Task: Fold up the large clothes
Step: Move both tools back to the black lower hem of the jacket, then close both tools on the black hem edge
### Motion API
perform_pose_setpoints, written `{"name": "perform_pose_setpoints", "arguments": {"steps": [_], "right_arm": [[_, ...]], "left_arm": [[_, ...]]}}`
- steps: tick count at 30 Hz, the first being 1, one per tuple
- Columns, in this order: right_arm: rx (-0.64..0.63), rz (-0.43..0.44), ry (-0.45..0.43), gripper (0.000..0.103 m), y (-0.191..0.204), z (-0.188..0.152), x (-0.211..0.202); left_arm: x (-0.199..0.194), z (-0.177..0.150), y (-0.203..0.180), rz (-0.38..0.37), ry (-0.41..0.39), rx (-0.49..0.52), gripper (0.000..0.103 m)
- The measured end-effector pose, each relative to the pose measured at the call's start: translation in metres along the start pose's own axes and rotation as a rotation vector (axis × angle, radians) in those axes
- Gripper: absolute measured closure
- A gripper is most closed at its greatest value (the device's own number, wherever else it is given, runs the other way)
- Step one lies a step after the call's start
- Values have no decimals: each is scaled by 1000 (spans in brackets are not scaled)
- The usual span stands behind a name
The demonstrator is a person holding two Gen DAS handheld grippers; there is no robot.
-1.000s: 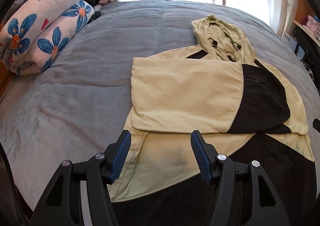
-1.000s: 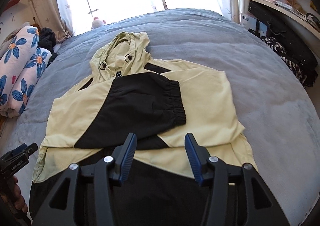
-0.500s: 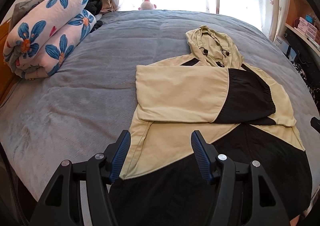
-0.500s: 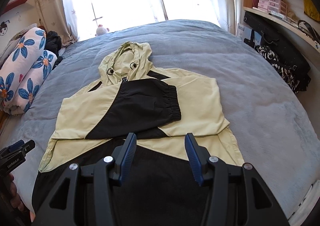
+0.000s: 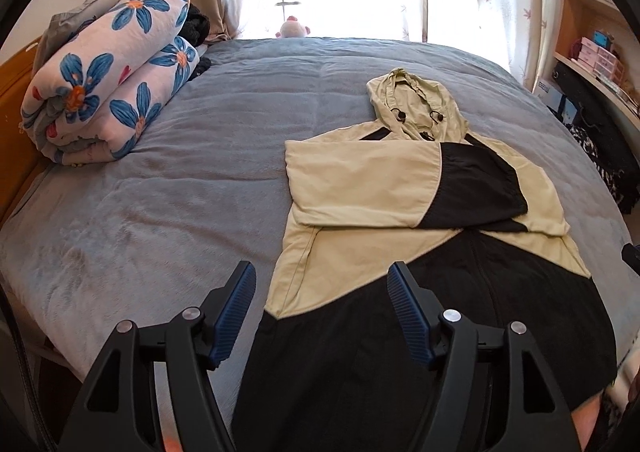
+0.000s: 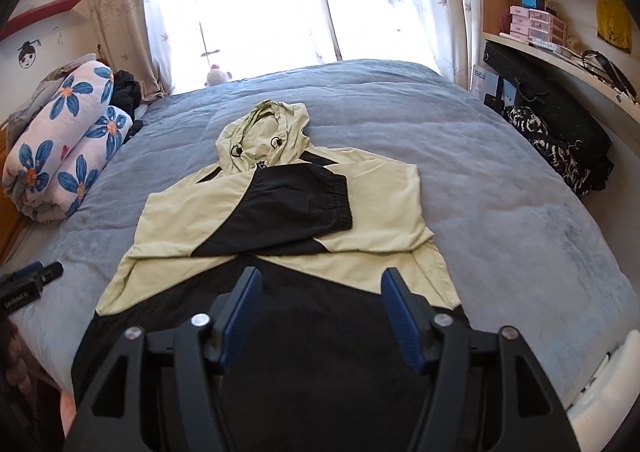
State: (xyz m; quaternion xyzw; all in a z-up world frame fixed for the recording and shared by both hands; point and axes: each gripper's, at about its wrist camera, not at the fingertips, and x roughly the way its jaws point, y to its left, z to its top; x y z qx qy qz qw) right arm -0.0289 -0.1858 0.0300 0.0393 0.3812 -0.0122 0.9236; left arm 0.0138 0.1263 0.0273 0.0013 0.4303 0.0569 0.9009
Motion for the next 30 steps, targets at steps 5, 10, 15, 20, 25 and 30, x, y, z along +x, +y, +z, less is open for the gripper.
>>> {"name": "perform_pose_setpoints", "arguments": {"steps": [5, 10, 15, 20, 25, 30], "right_arm": [[7, -9, 32, 40, -22, -27, -17], [18, -37, 82, 40, -50, -58, -22], [70, -23, 165, 40, -85, -85, -18], [173, -13, 270, 40, -131, -104, -6], [247, -37, 334, 40, -155, -114, 5], [254, -77, 382, 40, -157, -122, 18]], "left_arm": [[-19, -26, 8, 5, 8, 54, 35], [-18, -63, 18, -27, 62, 101, 35], [-3, -96, 35, -82, 143, 99, 35], [18, -117, 54, -93, 212, 90, 35], [45, -134, 71, -80, 290, 66, 35], [60, -144, 84, -111, 329, 7, 35]]}}
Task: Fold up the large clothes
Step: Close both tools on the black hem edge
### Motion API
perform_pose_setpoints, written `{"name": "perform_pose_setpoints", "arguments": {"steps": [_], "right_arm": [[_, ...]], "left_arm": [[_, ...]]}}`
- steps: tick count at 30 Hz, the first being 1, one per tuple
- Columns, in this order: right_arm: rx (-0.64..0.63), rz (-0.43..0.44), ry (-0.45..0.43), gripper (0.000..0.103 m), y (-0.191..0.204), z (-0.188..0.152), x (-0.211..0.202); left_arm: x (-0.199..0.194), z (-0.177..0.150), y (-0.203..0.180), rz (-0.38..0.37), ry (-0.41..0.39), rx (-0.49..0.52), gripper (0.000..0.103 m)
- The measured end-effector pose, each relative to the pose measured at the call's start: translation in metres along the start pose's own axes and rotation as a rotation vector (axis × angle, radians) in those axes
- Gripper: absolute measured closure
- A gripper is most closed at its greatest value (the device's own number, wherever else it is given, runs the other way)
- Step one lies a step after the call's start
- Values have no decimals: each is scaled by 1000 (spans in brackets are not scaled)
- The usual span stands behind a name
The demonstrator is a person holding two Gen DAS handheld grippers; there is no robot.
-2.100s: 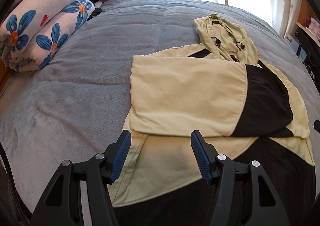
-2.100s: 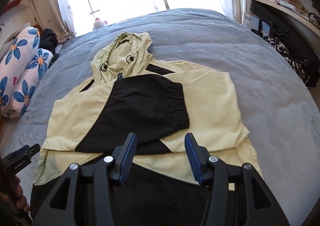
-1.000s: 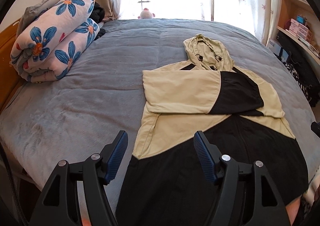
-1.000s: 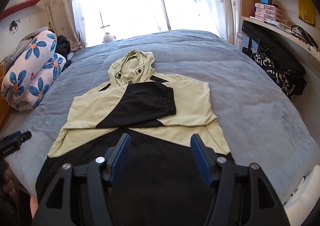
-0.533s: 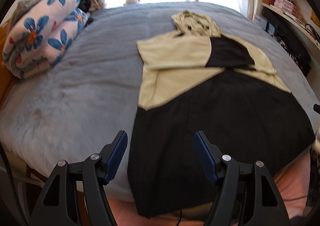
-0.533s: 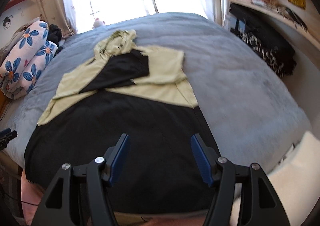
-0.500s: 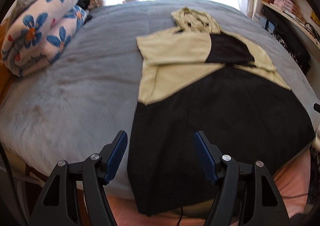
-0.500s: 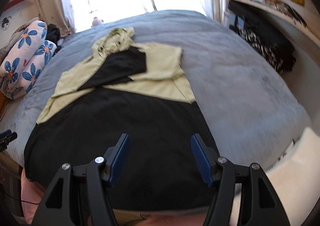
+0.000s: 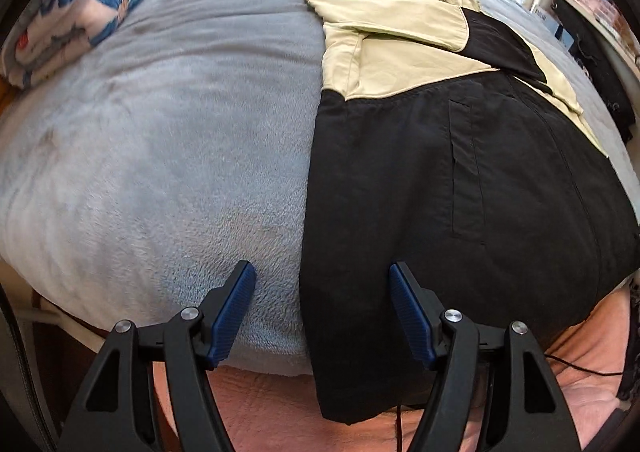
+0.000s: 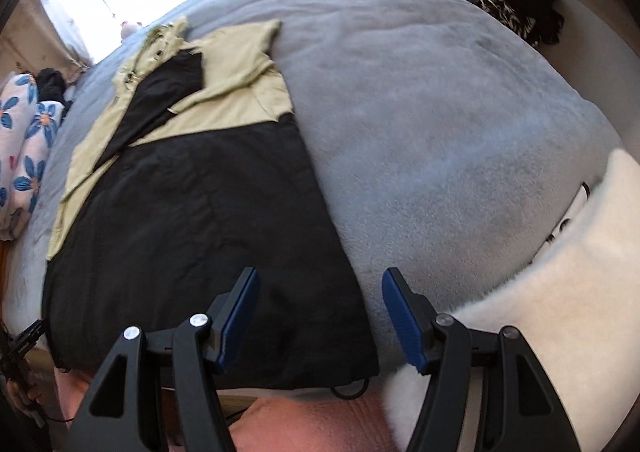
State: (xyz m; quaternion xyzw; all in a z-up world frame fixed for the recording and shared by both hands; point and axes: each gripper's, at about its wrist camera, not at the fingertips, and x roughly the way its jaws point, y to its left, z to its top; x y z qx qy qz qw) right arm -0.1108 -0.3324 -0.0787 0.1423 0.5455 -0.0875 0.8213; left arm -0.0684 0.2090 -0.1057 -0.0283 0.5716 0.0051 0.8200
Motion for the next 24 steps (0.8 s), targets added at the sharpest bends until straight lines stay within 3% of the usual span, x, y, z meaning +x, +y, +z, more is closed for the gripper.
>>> {"name": "perform_pose_setpoints", "arguments": {"steps": [8, 14, 16, 19, 24], "right_arm": [[-113, -96, 9, 40, 15, -11, 12], [-168, -108, 21, 59, 23, -18, 15], [-169, -101, 27, 74, 24, -18, 17], [-174, -93, 27, 86, 27, -19, 18], [-209, -122, 27, 89, 35, -22, 22]], "left_arm": [[2, -6, 1, -33, -5, 10, 32], [4, -12, 6, -87, -11, -18, 32], [4, -13, 7, -109, -10, -20, 32], [4, -15, 3, -123, -7, -8, 32], [11, -20, -4, -160, 14, -8, 32]]}}
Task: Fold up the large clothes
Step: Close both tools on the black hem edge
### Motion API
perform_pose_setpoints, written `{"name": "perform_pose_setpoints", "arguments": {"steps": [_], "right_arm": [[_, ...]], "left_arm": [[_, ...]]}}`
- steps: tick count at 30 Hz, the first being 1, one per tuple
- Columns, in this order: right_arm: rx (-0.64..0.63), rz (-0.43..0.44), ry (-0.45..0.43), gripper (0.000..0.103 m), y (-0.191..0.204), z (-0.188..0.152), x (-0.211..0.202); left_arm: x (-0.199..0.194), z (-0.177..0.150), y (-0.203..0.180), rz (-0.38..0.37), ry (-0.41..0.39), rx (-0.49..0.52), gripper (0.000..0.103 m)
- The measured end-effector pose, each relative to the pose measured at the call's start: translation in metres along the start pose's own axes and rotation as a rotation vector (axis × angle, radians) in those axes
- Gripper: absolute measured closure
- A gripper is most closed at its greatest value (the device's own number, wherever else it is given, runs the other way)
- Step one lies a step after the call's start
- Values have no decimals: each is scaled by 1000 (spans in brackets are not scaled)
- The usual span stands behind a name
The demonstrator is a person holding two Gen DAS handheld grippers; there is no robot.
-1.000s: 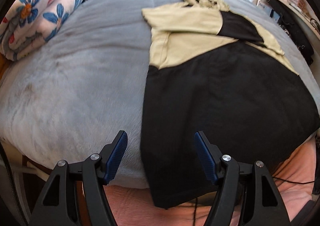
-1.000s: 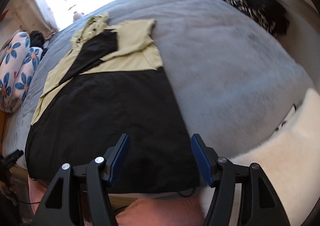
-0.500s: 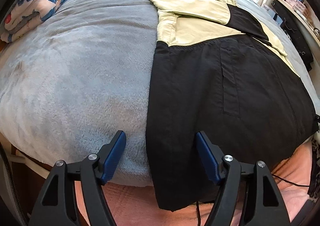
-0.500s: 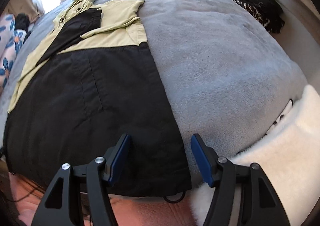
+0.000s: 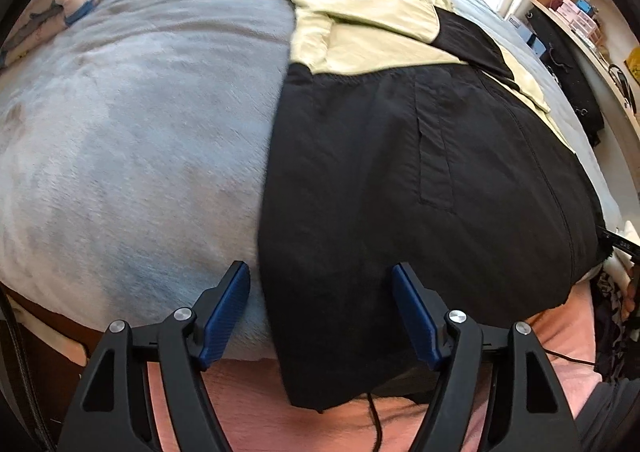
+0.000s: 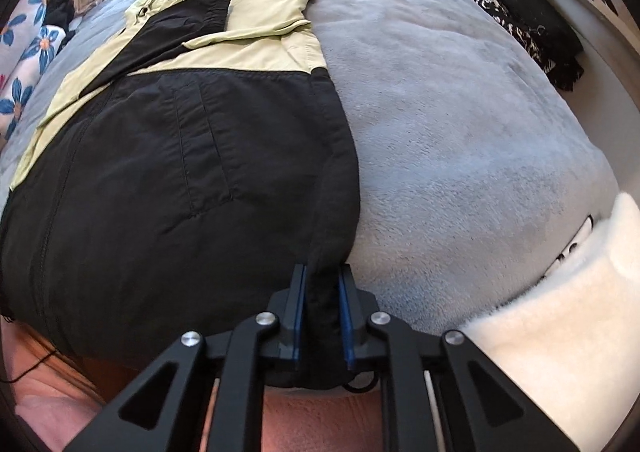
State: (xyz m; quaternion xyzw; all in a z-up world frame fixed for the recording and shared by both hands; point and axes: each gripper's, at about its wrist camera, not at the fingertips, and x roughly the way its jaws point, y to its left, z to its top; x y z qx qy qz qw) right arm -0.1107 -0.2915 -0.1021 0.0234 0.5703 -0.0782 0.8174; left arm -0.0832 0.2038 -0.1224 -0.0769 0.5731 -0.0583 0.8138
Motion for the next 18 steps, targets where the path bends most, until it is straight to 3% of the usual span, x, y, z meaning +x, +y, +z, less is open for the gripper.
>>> {"name": "perform_pose_setpoints", "arguments": {"steps": [4, 6, 7, 8, 13, 18], "right_arm": [[-2, -6, 3, 89, 3, 2, 4], [-8, -14, -2, 89, 5, 3, 4], [-10, -16, -6, 90, 6, 3, 4], [-13, -18, -9, 90, 7, 2, 3], [-19, -10, -35, 92, 8, 1, -8], [-38, -9, -79, 94, 7, 1, -33]], "left_arm": [[10, 2, -5, 17, 17, 16, 33], [10, 4, -8, 3, 5, 14, 51], [9, 5, -10, 7, -4, 11, 74], [8, 6, -12, 2, -10, 9, 90], [2, 11, -32, 100, -32, 51, 96], [-25, 19, -27, 89, -82, -26, 99]]}}
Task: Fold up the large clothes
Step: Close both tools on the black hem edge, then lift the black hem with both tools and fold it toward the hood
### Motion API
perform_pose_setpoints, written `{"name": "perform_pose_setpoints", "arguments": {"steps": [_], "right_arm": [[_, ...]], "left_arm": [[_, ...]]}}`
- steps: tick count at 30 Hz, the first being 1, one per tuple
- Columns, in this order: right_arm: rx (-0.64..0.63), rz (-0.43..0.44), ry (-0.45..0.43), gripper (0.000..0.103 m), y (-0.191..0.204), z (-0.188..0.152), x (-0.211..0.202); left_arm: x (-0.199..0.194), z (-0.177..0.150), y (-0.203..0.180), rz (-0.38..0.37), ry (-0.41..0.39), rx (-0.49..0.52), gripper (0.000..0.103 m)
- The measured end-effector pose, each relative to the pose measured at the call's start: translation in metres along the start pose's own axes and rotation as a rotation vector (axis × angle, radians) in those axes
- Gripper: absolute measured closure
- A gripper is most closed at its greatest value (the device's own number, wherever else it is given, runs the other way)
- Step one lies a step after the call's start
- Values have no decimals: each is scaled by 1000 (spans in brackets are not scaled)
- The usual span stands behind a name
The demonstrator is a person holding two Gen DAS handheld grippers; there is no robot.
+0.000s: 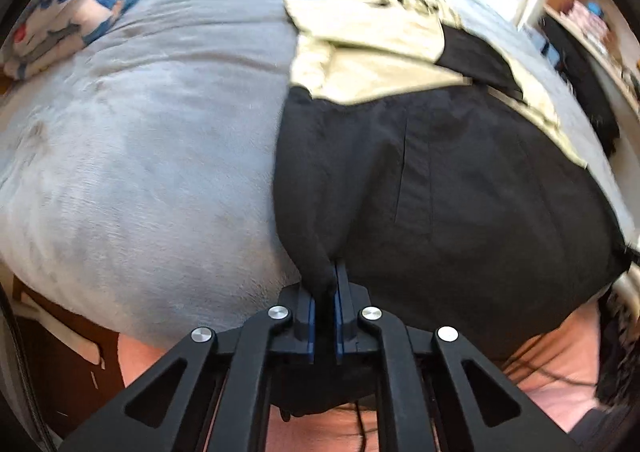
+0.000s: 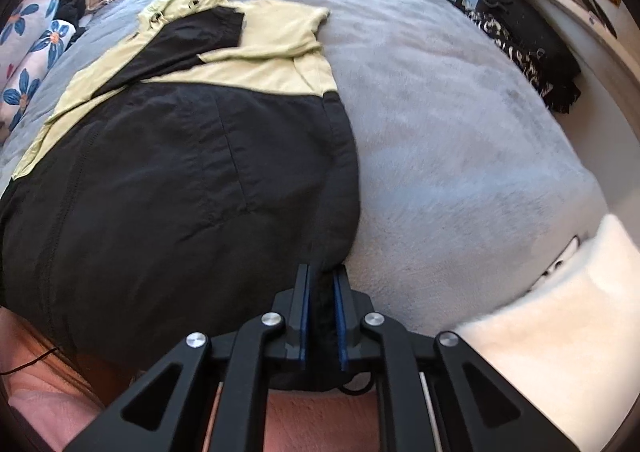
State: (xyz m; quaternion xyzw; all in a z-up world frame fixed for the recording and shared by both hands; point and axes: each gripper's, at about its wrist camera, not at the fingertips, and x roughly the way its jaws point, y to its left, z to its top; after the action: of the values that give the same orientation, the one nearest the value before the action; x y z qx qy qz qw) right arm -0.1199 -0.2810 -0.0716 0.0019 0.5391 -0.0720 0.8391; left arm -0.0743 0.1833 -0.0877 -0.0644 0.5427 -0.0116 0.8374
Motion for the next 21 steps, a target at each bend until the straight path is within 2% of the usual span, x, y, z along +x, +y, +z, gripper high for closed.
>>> {"name": "perform_pose_setpoints", "arguments": {"steps": [6, 8, 21], "right_arm": [[-71, 8, -49, 94, 9, 2, -31], [-102, 4, -57, 94, 15, 1, -39], [-210, 46, 23, 96, 15, -33, -61]], "left_arm": [[-43, 8, -7, 10, -101, 29, 99], [-51, 7, -10, 17, -113, 46, 99], [-88, -20, 13, 26, -53, 9, 99]]}}
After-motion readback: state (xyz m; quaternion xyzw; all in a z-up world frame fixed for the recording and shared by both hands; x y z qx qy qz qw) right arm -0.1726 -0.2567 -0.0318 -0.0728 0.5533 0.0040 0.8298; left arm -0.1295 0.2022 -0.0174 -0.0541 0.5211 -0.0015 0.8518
